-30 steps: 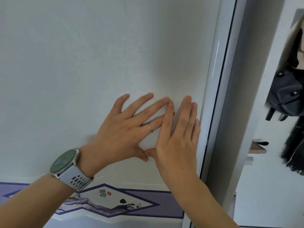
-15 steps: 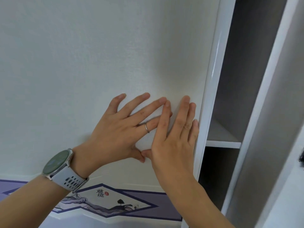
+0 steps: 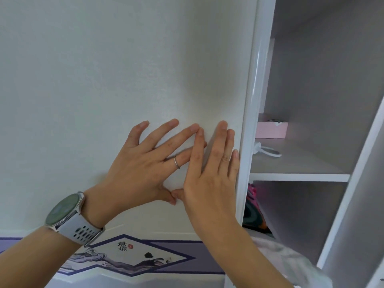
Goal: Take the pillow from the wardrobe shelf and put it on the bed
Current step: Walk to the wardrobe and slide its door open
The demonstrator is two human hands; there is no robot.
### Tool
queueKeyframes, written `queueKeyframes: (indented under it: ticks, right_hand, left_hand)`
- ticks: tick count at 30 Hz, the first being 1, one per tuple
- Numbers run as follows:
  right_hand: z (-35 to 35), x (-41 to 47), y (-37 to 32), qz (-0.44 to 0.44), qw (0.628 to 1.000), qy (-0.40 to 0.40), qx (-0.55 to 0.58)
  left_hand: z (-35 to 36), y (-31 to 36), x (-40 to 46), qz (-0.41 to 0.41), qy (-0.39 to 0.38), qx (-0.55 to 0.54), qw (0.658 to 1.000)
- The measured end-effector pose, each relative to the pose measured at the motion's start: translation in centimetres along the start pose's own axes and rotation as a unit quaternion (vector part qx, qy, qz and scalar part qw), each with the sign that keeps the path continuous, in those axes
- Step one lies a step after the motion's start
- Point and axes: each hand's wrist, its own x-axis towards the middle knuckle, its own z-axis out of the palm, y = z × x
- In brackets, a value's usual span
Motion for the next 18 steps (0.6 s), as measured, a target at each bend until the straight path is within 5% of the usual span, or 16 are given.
queueKeyframes:
  ticks: [18]
  right_hand:
    - [4.0,0.4,-12.3,-0.03,0.999,0.04,0.003]
  left_hand:
    - [1.2,-10.0,-9.2,0.008,0.023,0.02,1.0]
